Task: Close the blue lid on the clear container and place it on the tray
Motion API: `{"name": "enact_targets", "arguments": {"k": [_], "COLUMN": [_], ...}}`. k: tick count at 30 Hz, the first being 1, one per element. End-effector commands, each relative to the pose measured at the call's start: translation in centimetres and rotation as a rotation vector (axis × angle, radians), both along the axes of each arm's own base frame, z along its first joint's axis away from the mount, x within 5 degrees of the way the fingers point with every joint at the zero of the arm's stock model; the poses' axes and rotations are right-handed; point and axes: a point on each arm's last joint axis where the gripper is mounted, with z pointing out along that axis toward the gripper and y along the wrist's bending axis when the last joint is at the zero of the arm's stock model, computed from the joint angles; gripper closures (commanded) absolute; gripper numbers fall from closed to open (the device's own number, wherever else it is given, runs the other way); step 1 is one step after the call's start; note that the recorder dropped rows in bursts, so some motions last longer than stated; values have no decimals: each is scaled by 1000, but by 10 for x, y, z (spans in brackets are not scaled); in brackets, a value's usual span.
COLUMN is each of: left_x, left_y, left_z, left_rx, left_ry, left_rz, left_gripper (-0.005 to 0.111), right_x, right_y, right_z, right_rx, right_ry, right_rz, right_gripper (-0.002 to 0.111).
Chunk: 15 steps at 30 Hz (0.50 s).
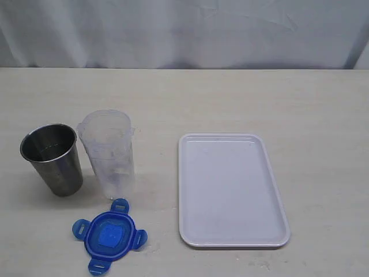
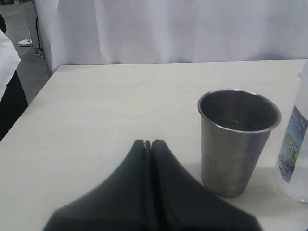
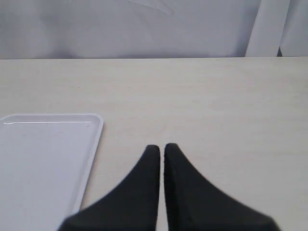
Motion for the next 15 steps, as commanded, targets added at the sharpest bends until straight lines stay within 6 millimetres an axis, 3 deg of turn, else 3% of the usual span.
{"name": "enact_targets", "arguments": {"k": [1, 7, 12, 15], "left_x": [0, 0, -1, -14], "left_y": [0, 3, 2, 1], "left_z": [0, 3, 43, 72], "left_rx": [6, 100, 79, -112], "left_ry": [-11, -28, -482, -867], "left_rz": [4, 8, 26, -14], "left_gripper": [107, 107, 107, 107], "right_x": [0, 0, 0, 0], "right_y": [0, 0, 0, 0], "right_z": [0, 0, 0, 0], "right_rx": [-13, -13, -13, -13], "right_ry": [-13, -13, -13, -13], "right_rz": [0, 0, 0, 0], "right_gripper": [104, 104, 104, 104]}}
